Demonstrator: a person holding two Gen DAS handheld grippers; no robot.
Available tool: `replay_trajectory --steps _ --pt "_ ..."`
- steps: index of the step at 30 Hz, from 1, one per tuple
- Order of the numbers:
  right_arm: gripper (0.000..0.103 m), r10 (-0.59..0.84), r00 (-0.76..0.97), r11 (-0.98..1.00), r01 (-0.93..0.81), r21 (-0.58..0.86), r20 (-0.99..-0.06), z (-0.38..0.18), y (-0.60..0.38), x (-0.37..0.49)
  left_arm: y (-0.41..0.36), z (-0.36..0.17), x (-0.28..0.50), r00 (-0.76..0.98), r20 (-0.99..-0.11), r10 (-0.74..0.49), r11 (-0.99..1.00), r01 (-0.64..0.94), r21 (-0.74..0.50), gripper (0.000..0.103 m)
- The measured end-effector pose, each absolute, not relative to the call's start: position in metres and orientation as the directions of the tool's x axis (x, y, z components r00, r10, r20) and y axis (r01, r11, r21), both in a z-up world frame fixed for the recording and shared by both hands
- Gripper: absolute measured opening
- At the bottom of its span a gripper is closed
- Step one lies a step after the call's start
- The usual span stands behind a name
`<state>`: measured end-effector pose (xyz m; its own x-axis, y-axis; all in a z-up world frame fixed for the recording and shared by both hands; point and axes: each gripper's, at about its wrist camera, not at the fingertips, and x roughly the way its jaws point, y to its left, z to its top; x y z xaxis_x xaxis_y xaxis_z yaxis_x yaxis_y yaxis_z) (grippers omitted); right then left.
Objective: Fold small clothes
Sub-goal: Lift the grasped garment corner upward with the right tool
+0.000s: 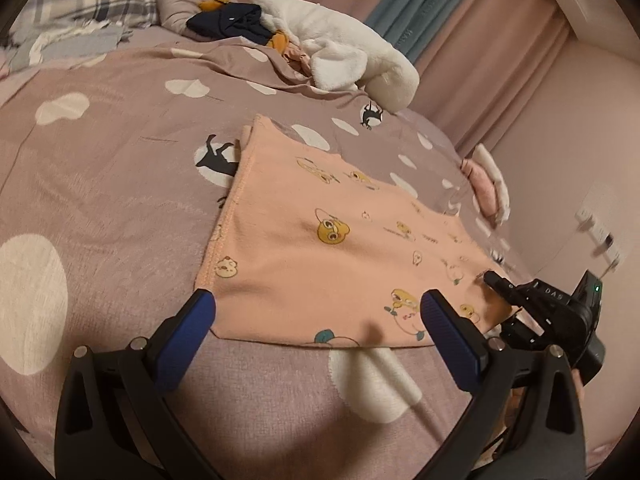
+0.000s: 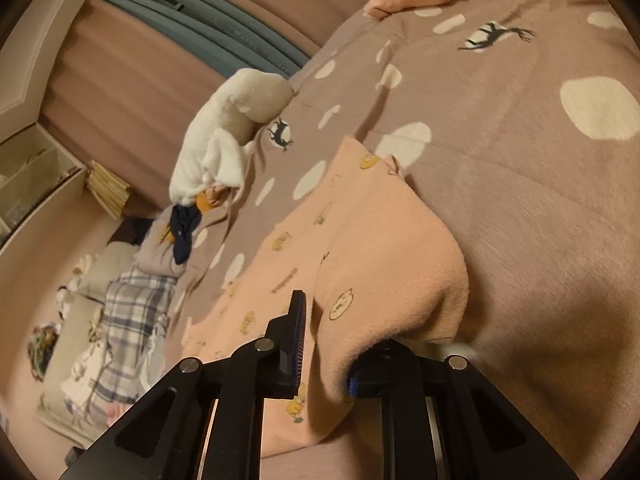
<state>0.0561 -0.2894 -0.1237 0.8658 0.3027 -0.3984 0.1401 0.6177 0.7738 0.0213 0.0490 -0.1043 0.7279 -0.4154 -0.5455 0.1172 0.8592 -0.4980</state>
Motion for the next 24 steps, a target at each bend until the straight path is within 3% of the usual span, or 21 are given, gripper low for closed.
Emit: replay_trajectory --steps 4,10,13,16,24 --pt "0.02 0.291 0.875 0.66 0.109 0.743 -0.387 -0.11 -0.283 0.057 0.047 -0.103 0.019 0.749 -0.581 -0.319 0.908 0.065 -0.414 0.102" --pt "0.02 0.325 0.872 0.701 0.037 0.712 -0.366 -0.095 -0.264 0.065 0.063 -0.104 0.019 0.743 -0.557 -0.371 0.866 0.059 -0.497 0.102" --pt "0.018 0.327 0.866 0.73 0.023 0.683 -0.379 -0.087 -0.254 0.073 0.067 -0.103 0.019 0.743 -0.558 -0.369 0.861 0.047 -0.506 0.102" --pt "0.01 0.333 0.853 0.761 0.009 0.649 -0.401 -0.081 -0.241 0.082 0.067 -0.102 0.019 0.742 -0.559 -0.37 0.862 0.048 -0.505 0.102" --pt "0.009 0.4 0.838 0.743 -0.06 0.667 -0.37 -0.074 -0.219 0.09 0.072 -0.101 0.016 0.742 -0.564 -0.362 0.865 0.042 -0.5 0.102"
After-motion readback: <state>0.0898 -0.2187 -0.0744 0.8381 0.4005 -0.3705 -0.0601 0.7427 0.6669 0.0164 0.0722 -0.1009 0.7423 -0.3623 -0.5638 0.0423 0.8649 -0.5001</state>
